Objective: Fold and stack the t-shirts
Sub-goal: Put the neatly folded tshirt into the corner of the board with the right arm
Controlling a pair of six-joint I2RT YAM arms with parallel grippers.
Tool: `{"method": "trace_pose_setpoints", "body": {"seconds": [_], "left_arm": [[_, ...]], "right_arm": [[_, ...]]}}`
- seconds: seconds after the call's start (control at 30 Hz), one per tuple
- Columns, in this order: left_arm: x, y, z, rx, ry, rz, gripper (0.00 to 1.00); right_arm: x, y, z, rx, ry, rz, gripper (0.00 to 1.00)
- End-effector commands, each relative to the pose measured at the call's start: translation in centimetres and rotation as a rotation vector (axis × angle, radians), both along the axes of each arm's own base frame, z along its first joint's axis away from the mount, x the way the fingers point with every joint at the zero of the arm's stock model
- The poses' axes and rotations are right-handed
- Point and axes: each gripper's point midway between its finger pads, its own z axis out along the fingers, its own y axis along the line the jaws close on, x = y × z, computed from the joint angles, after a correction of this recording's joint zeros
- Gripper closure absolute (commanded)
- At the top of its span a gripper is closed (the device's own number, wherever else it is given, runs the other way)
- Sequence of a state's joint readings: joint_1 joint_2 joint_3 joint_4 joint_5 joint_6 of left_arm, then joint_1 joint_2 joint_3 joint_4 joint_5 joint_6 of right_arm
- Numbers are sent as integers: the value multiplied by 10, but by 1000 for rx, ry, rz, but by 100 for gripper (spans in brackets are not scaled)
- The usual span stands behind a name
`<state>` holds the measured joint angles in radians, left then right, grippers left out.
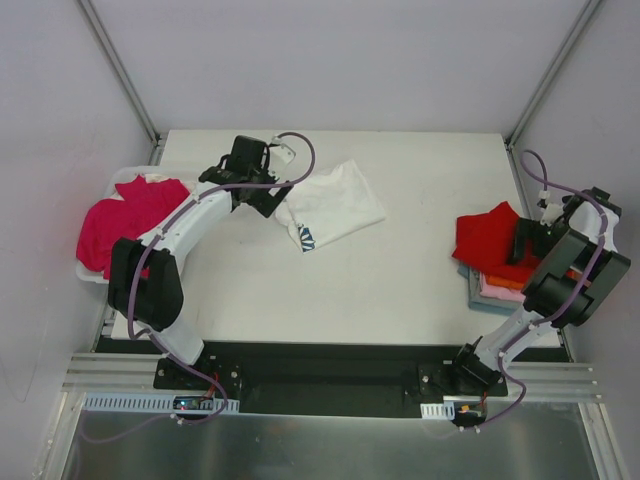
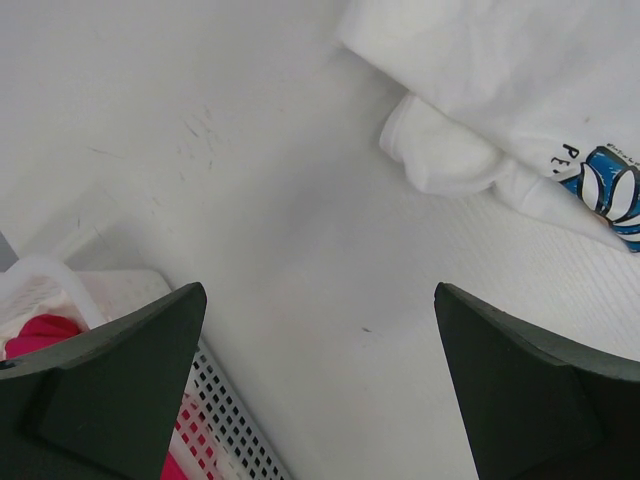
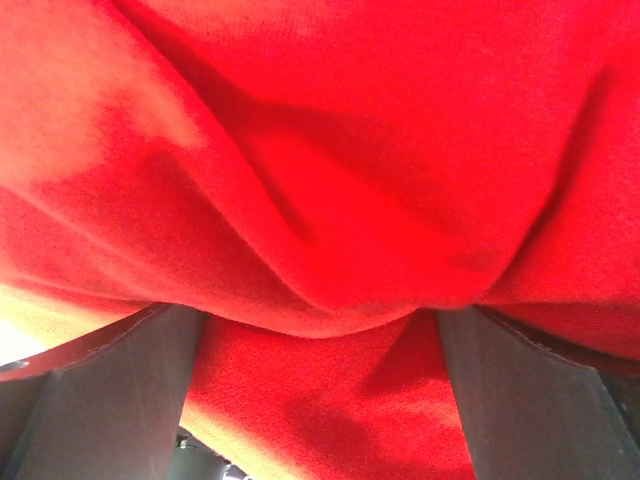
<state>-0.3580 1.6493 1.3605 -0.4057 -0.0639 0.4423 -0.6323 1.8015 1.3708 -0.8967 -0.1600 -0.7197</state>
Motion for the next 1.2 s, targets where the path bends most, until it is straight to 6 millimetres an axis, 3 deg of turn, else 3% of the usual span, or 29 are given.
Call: {"method": "trace_pose_setpoints", "body": {"seconds": [0.0, 0.13, 0.3, 0.7, 0.8, 1.0, 1.17], "left_arm": [[-3, 8, 10, 14, -27, 8, 1], [-3, 8, 11, 10, -30, 9, 1], [-5, 8, 10, 9, -25, 9, 1], [-16, 11, 3, 10, -5, 13, 1], [-17, 12, 3, 11, -6, 12, 1], [-19, 11, -2, 6, 9, 12, 1], [-17, 8, -5, -2, 17, 11, 1]], "right_arm": [[0, 17, -21, 17, 24, 80, 0], [0, 44, -19, 11, 20, 148, 0], [13, 82, -12, 33, 14, 218, 0], [68, 173, -1, 55, -33, 358, 0], [80, 185, 2, 43, -47, 371, 0], [106, 188, 7, 25, -59, 370, 0], [127, 180, 8, -37, -64, 377, 0]]}}
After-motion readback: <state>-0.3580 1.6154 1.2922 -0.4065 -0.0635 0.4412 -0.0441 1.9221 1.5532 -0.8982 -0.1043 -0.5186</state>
